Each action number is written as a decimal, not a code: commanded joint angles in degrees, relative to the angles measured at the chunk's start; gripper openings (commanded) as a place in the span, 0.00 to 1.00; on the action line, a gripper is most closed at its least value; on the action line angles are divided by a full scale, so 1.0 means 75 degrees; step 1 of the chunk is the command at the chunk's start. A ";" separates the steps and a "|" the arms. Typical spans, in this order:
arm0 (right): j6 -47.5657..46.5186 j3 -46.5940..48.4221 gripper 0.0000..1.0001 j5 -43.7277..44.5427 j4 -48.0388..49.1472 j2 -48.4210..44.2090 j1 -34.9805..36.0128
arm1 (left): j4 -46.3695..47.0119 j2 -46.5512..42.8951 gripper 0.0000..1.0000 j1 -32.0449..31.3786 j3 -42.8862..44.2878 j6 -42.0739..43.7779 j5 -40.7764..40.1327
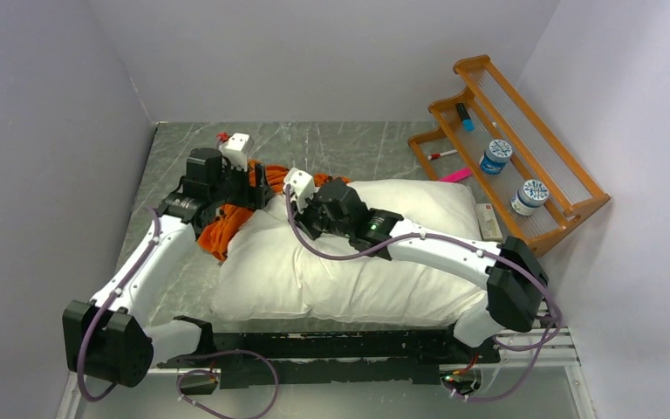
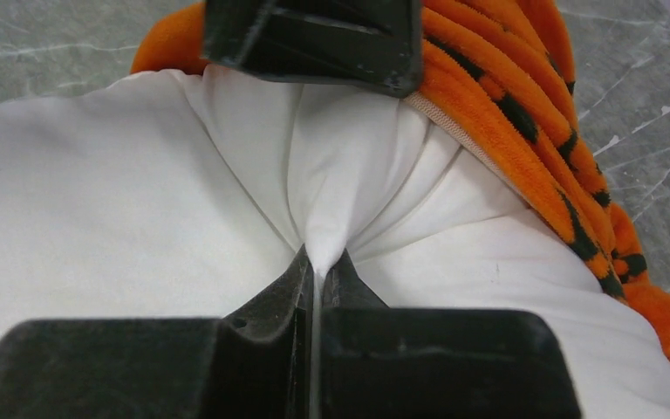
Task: Remove the pillowcase from the pillow
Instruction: Remove the pillow from the pillowcase, then place the pillow at the center of the board, then place the pillowcase at the center of the board.
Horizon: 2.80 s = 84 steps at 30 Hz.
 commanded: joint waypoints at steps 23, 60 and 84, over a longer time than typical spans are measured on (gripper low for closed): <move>-0.0063 -0.1525 0.00 0.0155 -0.0888 -0.2717 0.0684 | -0.0083 0.1454 0.05 0.1235 0.1362 -0.0937 -0.2509; 0.0970 0.3843 0.00 0.1977 -0.0739 0.0184 -0.1717 | -0.1240 -0.2723 0.06 0.0930 0.1385 -0.0329 -0.6890; 0.2019 0.1681 0.00 0.2805 0.1288 0.0393 -0.2986 | -0.1746 -0.4176 0.10 0.0545 -0.2785 -0.3451 -0.2023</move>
